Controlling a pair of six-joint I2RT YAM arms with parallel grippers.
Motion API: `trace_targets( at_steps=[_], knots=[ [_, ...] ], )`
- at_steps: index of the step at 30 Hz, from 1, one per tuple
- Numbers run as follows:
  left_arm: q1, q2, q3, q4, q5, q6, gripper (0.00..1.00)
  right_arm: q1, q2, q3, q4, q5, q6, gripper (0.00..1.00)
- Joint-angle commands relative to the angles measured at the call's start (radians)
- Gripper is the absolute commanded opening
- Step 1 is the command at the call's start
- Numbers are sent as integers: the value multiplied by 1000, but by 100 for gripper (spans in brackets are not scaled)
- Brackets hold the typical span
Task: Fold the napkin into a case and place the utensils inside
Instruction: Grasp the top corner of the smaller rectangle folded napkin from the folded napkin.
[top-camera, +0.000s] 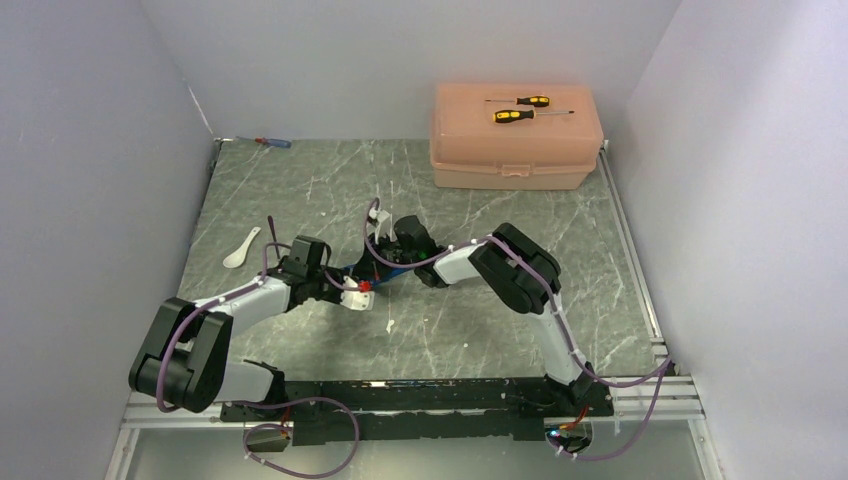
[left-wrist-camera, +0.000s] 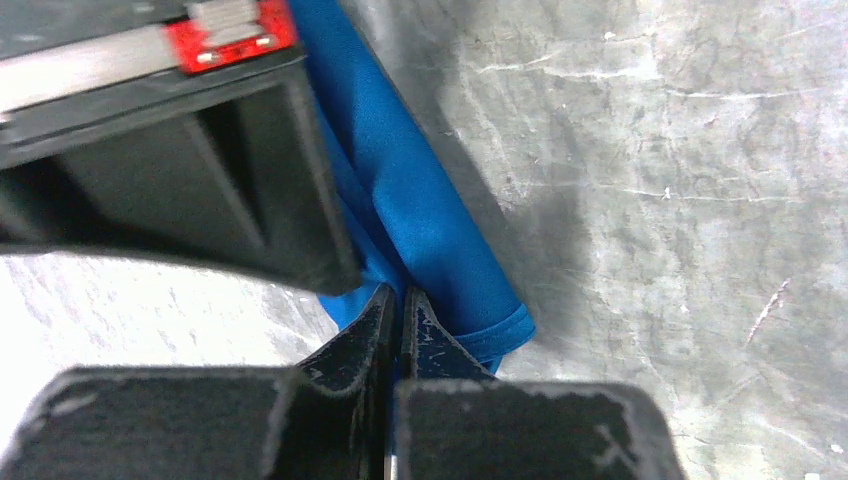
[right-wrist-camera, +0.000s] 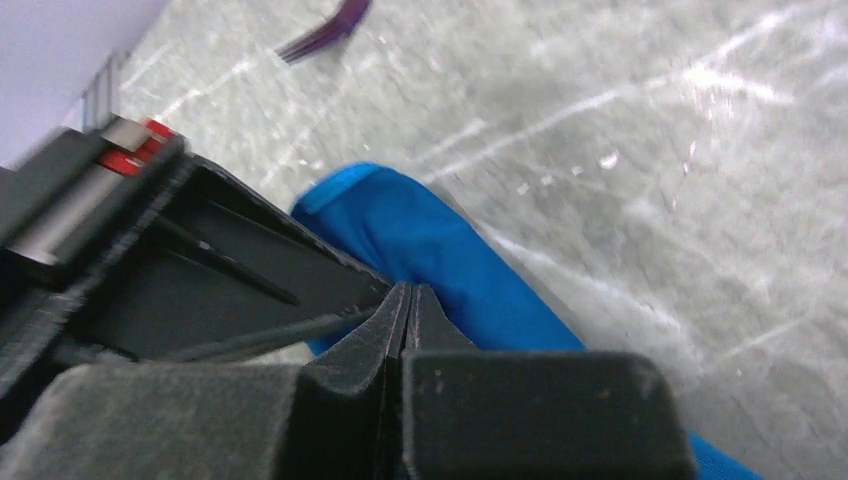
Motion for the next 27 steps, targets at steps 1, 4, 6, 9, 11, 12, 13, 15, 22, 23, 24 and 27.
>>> trace_targets(
  at_steps=[1,4,6,9,11,12,13,15,22,23,24,27],
  knots=[
    [-3,25,4,-124,-45,-81,3,4,31,-9,-55,28,-33,0],
    [-3,24,17,-126,-50,-89,3,7,56,-29,-52,43,-42,0],
    [-3,23,28,-133,-51,-95,4,5,67,-35,-49,55,-48,0],
    [-3,16,69,-162,-55,-140,36,5,73,-39,-48,70,-53,0],
    [-1,13,119,-211,-54,-174,46,5,72,-43,-51,78,-56,0],
    [1,9,157,-244,-45,-193,51,5,72,-46,-51,77,-58,0],
    [6,7,185,-278,-29,-210,54,6,71,-51,-52,82,-60,0],
    [27,-1,235,-358,17,-221,58,5,71,-59,-53,84,-64,0],
    [94,-116,246,-463,166,-203,55,5,72,-76,-40,89,-63,0],
    [103,-135,228,-435,183,-211,52,5,72,-76,-40,87,-62,0],
    [110,-169,210,-409,200,-221,49,4,71,-75,-44,89,-64,0],
    [116,-206,167,-395,250,-161,53,3,69,-77,-49,89,-66,0]
  ],
)
